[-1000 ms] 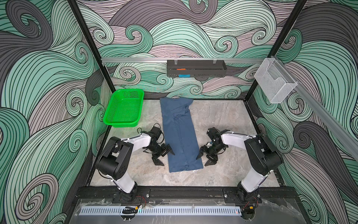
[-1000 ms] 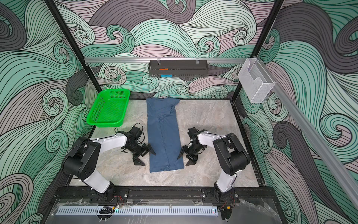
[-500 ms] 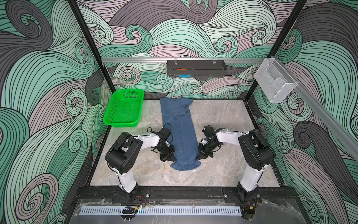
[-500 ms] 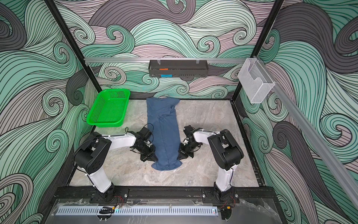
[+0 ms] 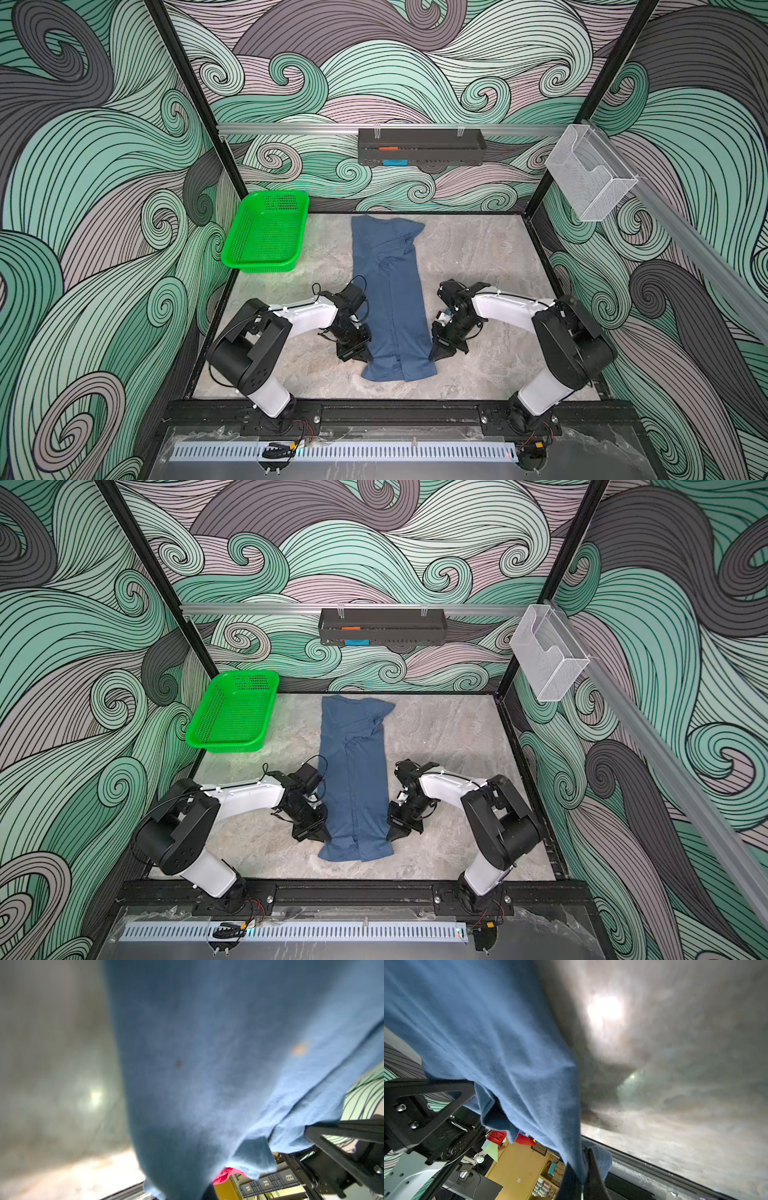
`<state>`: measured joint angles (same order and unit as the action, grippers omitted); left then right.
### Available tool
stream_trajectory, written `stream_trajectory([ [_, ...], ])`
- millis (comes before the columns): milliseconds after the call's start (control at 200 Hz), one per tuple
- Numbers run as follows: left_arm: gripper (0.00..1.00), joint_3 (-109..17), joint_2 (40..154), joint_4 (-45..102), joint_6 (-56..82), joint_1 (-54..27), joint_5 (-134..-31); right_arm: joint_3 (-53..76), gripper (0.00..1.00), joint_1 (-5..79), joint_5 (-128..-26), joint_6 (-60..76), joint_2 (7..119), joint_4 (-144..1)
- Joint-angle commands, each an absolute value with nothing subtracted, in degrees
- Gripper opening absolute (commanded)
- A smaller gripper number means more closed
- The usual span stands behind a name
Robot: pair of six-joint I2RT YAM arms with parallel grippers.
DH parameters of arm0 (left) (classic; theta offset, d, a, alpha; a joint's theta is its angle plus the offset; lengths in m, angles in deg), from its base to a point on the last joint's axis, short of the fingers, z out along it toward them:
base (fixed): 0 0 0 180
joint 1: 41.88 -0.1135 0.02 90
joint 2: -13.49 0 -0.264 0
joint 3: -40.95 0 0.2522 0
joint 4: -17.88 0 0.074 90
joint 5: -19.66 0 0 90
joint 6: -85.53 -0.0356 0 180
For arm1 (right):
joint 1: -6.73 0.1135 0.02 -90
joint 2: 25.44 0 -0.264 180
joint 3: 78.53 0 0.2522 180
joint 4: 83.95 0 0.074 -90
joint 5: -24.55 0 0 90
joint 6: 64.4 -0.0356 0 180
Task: Fold and stack t-shirts
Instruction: Fold the T-shirt.
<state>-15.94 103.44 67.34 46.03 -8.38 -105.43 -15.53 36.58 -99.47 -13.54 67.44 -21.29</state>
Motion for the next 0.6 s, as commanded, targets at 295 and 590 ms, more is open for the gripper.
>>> stream_trajectory([
  [295, 0.0, -39.1, 101.8, 83.4, 43.4, -14.1, -103.6, 8.0, 0.0, 33.7, -94.1, -8.9, 64.5, -2.7],
  [590, 0.0, -56.8, 113.8, 85.8, 40.4, -23.7, -108.1, 24.9, 0.0, 28.5, -96.3, -7.0, 75.7, 0.4],
])
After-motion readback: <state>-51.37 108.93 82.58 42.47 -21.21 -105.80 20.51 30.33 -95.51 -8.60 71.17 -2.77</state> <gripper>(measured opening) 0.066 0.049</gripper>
